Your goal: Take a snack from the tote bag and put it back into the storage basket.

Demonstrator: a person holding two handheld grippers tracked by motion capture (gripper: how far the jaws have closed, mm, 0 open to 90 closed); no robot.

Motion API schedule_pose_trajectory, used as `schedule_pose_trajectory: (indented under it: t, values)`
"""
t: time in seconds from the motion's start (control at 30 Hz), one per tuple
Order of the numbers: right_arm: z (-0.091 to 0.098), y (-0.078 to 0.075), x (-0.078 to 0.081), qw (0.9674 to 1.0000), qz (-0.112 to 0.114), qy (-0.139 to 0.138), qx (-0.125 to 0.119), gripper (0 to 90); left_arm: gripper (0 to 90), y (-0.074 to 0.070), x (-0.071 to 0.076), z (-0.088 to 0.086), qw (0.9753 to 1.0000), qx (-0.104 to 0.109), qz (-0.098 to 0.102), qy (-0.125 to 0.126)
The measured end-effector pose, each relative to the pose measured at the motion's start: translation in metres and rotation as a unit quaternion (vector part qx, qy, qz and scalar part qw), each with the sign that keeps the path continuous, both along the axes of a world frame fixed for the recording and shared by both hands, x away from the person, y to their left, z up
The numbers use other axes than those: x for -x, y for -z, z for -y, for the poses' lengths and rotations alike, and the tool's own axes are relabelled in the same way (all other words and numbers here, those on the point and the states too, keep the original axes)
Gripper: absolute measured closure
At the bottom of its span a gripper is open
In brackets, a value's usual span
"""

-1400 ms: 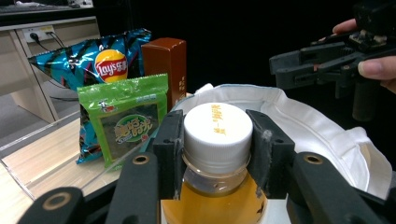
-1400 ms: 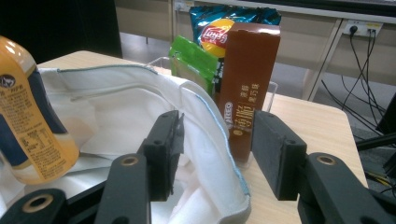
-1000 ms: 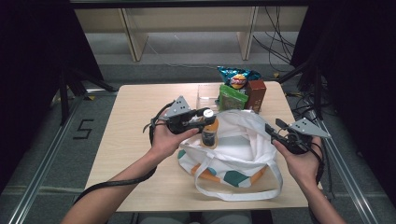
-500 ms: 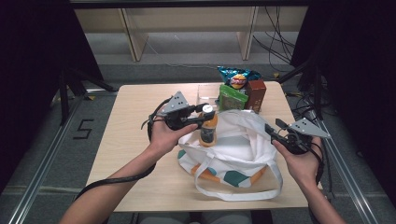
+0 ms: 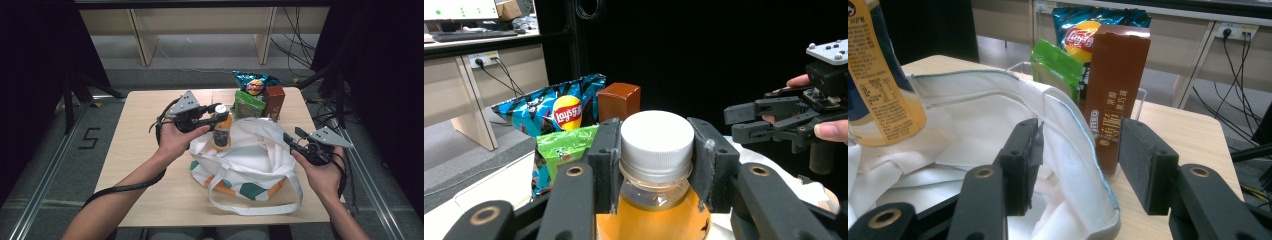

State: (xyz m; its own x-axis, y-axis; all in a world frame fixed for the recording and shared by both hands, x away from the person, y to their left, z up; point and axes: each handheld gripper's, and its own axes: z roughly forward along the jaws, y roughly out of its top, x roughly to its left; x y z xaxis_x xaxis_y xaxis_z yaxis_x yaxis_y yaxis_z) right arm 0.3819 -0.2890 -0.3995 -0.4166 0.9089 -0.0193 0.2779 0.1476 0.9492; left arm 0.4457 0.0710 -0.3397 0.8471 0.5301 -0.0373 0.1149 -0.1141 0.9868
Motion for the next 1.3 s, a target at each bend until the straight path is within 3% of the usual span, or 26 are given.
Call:
schedule_pose_trajectory:
  t: [0.47, 0.77, 1.23, 1.3]
  values:
    - [0.0, 0.0, -0.001, 1.0, 0.005, -0.003, 0.005, 51.6, 58.7, -0.016, -0.006, -0.001, 0.9999, 0.005, 0.01, -0.005]
    - [-0.001, 0.002, 0.0, 1.0, 0.0, 0.001, -0.006, 51.4, 58.7, -0.023, -0.014, -0.002, 0.9998, 0.008, 0.013, -0.011]
    - [0.001, 0.002, -0.001, 0.9999, 0.007, -0.004, 0.009, 51.3, 58.7, -0.035, -0.023, -0.002, 0.9995, 0.017, 0.02, -0.018]
    - [-0.001, 0.003, 0.001, 1.0, 0.001, 0.004, -0.002, 51.2, 58.7, -0.036, -0.024, -0.002, 0.9995, 0.016, 0.02, -0.019]
